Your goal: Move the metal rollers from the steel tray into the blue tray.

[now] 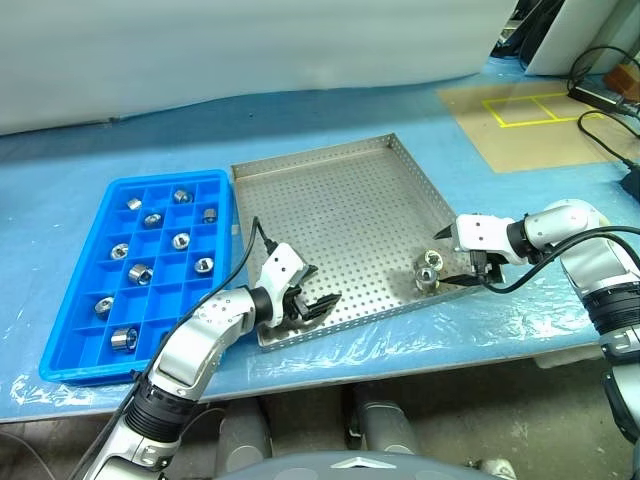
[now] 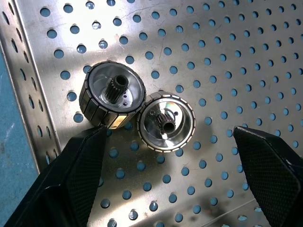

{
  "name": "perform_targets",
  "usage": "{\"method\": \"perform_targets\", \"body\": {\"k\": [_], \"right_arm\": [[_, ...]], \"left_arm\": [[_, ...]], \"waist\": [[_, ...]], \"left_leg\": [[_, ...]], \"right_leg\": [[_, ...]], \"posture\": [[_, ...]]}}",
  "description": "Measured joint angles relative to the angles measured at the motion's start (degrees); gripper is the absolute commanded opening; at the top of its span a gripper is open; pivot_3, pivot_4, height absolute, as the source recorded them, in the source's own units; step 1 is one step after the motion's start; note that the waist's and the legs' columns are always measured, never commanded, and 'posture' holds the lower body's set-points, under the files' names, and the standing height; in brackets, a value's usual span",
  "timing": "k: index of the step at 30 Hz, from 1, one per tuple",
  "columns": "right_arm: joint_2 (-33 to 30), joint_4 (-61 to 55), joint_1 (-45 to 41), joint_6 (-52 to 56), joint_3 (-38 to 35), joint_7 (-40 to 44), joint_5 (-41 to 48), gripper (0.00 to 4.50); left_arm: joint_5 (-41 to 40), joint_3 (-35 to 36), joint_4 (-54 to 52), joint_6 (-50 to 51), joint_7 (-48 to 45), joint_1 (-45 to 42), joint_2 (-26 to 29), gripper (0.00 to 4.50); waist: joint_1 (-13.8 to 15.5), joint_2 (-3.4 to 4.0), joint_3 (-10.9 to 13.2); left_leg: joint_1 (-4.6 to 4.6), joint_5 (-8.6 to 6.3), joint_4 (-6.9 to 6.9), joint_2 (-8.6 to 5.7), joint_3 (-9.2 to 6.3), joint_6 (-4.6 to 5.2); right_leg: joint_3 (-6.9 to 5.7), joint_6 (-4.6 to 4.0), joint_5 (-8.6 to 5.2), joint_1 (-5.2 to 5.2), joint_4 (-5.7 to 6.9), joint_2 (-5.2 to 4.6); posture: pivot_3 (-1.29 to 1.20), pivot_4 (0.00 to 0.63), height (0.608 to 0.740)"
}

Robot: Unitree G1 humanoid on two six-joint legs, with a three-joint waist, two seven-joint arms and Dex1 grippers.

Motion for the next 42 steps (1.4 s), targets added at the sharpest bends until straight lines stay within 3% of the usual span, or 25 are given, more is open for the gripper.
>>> {"method": "perform_targets", "body": {"k": [11, 18, 28, 42], "right_arm": [[4.69, 0.01, -1.76, -1.05, 2.1, -1.09, -1.57, 4.47], [5.54, 0.05, -1.76, -1.17, 2.2, -1.84, -1.79, 4.47], [9.75, -7.57, -1.65, 12.37, 2.19, 0.24, 2.52, 4.47], [6.91, -6.01, 0.25, 11.11, 3.41, 1.14, 1.35, 4.47]], "left_arm": [[-1.18, 3.6, 10.05, -13.15, -6.51, -2.04, 1.3, 3.89], [-1.42, 4.7, 12.21, -15.68, -8.36, -2.43, 2.27, 3.89], [-2.12, 5.45, 11.81, -11.12, -8.06, -4.4, 2.7, 3.89], [-3.18, 5.2, 2.32, 2.04, -2.95, -4.35, 2.46, 3.89]], "waist": [[-0.23, 0.03, -0.02], [-0.39, 0.12, -0.07], [-0.33, 0.15, -0.09], [-0.07, -0.04, 0.05]], "left_leg": [[0.23, -0.01, -0.13, 0.04, 0.05, -0.01], [0.42, -0.12, -0.14, 0.05, 0.08, -0.21], [0.39, -0.1, -0.16, 0.05, 0.09, -0.23], [0.25, -0.11, -0.14, 0.04, 0.1, -0.24]], "right_leg": [[0.05, -0.02, 0.0, 0.23, 0.07, 0.05], [0.1, 0.08, -0.04, 0.28, 0.15, 0.07], [0.11, -0.04, 0.02, 0.2, 0.09, 0.06], [0.1, -0.05, 0.02, 0.05, 0.03, 0.03]], "posture": [[-0.14, 0.15, 0.74], [-0.14, 0.15, 0.74], [-0.16, 0.15, 0.74], [-0.15, 0.15, 0.74]]}}
